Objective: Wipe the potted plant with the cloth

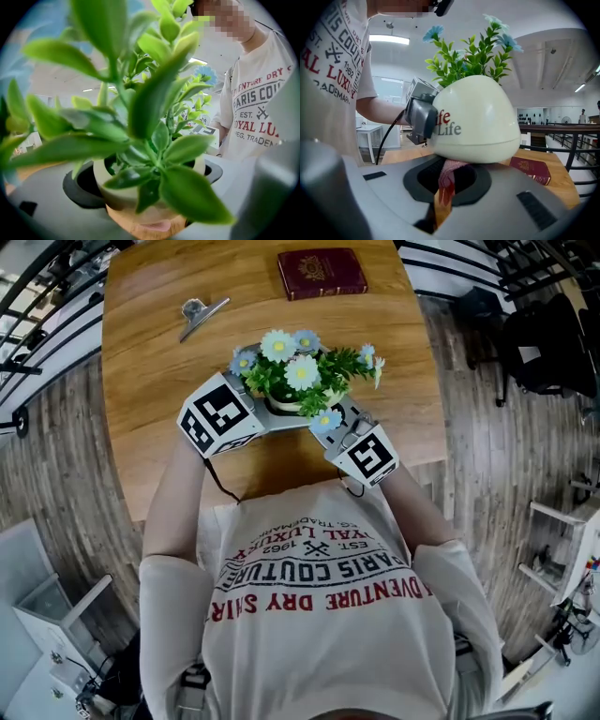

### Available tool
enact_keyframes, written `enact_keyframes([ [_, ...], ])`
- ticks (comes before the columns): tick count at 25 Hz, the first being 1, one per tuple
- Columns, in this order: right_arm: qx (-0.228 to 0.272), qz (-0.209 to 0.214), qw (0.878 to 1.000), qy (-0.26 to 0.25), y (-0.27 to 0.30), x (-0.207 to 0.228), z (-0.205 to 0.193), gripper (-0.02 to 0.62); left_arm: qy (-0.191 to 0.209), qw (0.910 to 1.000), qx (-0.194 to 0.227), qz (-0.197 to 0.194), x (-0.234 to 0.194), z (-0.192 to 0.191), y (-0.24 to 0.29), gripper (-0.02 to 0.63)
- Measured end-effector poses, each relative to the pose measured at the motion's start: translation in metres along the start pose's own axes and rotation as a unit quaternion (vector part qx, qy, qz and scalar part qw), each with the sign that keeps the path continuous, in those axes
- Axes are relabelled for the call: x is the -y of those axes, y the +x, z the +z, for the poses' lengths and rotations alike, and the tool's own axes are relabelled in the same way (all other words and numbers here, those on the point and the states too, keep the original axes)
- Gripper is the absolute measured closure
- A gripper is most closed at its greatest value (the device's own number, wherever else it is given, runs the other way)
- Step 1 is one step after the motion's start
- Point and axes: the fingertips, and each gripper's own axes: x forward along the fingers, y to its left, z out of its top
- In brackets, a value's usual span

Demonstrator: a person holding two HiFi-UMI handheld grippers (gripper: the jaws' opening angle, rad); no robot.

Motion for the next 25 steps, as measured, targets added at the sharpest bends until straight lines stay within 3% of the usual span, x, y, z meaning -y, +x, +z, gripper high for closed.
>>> enact_keyframes([
  [10,-0.027,-0.001,0.999,0.032,-0.008,0.000,-0.020,0.558,0.008,0.9991,-0.027,0.033,-0.017,-0.023,-0.003,0.064],
  [21,-0.075,-0.032,0.995,0.050,-0.029,0.029,-0.054,0.558,0.012,0.9994,-0.021,0.024,-0.009,-0.049,0.005,0.064],
  [25,-0.092,-0.056,0.993,0.044,-0.038,0.044,-0.065,0.558,0.042,0.9979,-0.012,0.048,-0.010,-0.053,0.011,0.064],
])
